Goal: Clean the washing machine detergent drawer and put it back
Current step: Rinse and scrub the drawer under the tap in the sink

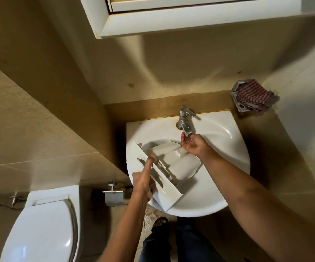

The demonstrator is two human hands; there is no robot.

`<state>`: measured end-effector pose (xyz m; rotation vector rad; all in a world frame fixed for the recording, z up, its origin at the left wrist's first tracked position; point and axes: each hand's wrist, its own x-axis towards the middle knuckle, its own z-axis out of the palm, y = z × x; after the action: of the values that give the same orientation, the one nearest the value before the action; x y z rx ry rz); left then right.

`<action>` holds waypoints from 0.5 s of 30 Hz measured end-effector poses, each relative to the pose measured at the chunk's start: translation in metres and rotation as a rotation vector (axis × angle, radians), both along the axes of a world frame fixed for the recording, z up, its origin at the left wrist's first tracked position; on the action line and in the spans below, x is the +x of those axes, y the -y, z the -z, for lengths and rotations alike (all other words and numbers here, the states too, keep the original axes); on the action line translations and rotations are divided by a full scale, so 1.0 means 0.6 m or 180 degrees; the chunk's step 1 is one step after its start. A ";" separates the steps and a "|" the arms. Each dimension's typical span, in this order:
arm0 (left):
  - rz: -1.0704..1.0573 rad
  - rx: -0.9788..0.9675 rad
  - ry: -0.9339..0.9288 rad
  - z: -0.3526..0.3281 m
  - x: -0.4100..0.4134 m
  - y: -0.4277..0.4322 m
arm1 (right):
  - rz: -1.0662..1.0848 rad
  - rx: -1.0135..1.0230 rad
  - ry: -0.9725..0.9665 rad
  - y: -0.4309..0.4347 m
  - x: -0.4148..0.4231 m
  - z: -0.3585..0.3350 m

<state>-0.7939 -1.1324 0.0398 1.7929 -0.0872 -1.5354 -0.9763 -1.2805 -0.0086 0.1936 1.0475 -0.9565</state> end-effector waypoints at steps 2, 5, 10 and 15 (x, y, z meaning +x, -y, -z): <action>0.0009 -0.0030 0.0035 0.001 0.004 0.000 | -0.0182 0.0044 -0.0013 -0.006 -0.002 0.001; 0.0041 0.0016 0.0134 -0.003 0.006 0.000 | -0.0473 0.0037 -0.0109 -0.022 -0.006 -0.007; 0.0077 0.0066 0.0257 -0.002 0.005 -0.002 | -0.1503 -0.0911 -0.0677 -0.094 0.032 -0.032; 0.0047 0.0124 0.0159 -0.003 -0.002 0.001 | -0.2552 -0.3307 -0.2571 -0.211 0.042 -0.010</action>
<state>-0.7949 -1.1327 0.0414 1.8654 -0.0956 -1.5125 -0.9512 -1.1540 -0.0024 -1.4682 1.0490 -0.7029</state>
